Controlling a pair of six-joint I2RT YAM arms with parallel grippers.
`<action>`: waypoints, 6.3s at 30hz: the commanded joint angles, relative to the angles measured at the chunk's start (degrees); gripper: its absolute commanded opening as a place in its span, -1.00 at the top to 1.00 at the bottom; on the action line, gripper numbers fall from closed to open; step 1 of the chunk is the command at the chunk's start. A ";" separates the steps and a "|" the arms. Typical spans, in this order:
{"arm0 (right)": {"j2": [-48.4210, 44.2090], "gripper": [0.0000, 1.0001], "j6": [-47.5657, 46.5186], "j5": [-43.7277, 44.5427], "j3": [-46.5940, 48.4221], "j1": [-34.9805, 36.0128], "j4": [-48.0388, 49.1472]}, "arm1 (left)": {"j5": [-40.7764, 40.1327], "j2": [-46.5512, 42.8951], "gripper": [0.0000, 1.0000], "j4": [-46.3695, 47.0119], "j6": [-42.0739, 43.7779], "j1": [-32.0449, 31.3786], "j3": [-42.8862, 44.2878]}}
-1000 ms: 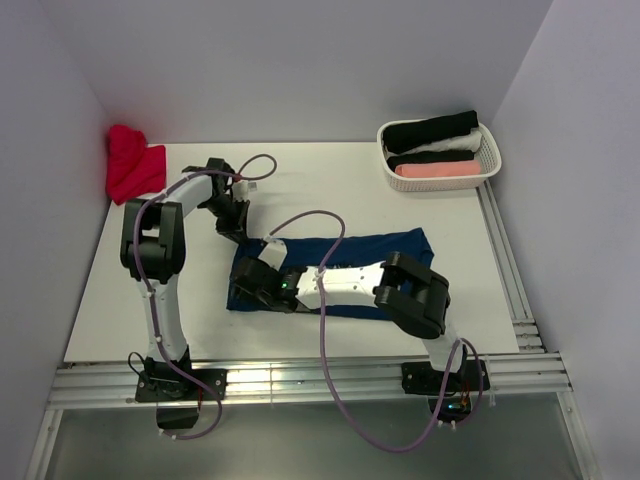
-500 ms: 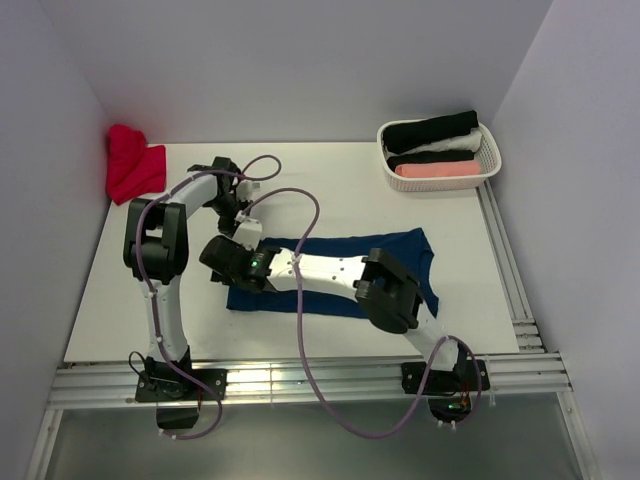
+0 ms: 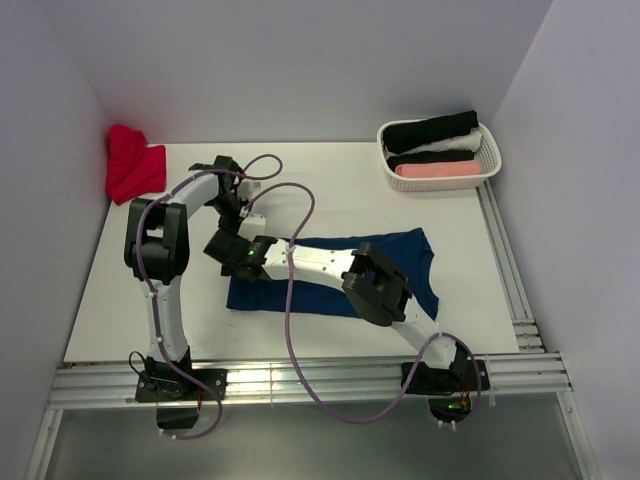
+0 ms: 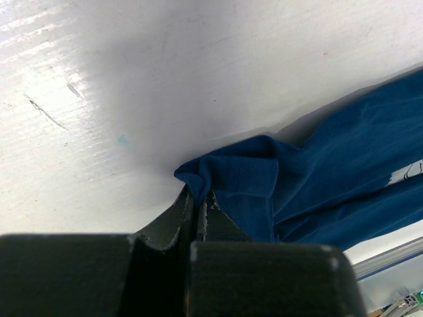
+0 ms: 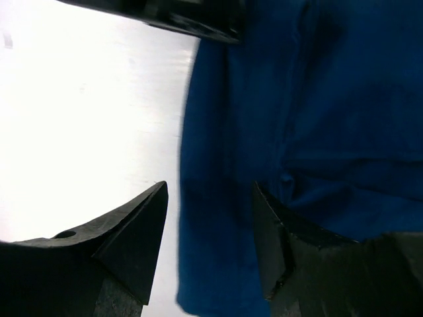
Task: Roll the t-shirts
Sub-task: Roll the tshirt
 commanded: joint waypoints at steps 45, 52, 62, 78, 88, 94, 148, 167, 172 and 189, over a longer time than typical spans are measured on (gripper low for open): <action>-11.47 1.00 0.28 -12.40 -24.71 -4.59 33.86 | 2.29 -4.07 0.29 -2.16 2.54 -1.04 5.42; -14.30 1.00 4.06 -17.59 -34.90 -6.35 47.41 | 5.90 -6.44 -0.05 -3.04 4.56 -0.16 6.48; -17.37 1.00 10.22 -19.87 -45.55 -8.19 60.69 | 13.19 -10.13 -0.04 -3.83 7.63 3.88 3.23; -19.40 1.00 12.86 -19.79 -50.91 -9.25 66.58 | 19.43 -12.59 0.00 0.12 10.63 6.26 -8.63; -19.40 1.00 13.03 -19.09 -52.23 -9.16 65.44 | 22.68 -10.49 -0.01 3.64 10.01 6.52 -12.95; -19.05 1.00 12.94 -18.56 -52.32 -9.16 64.21 | 23.83 -8.21 -0.12 5.92 9.14 6.43 -13.91; -24.67 -0.12 9.16 -12.41 -45.46 -0.55 42.67 | 6.87 -1.61 0.97 8.74 3.51 0.19 -9.78; -24.14 0.70 15.13 -14.42 -54.43 0.42 54.19 | 6.51 -1.08 0.96 8.30 3.86 0.10 -9.25; -23.09 1.00 16.72 -13.46 -55.48 0.42 53.67 | 6.43 -1.08 0.95 8.30 4.04 0.10 -9.34; -16.50 1.00 17.07 -12.76 -48.02 0.77 36.26 | 11.96 -3.01 -0.03 5.58 6.76 1.68 -5.57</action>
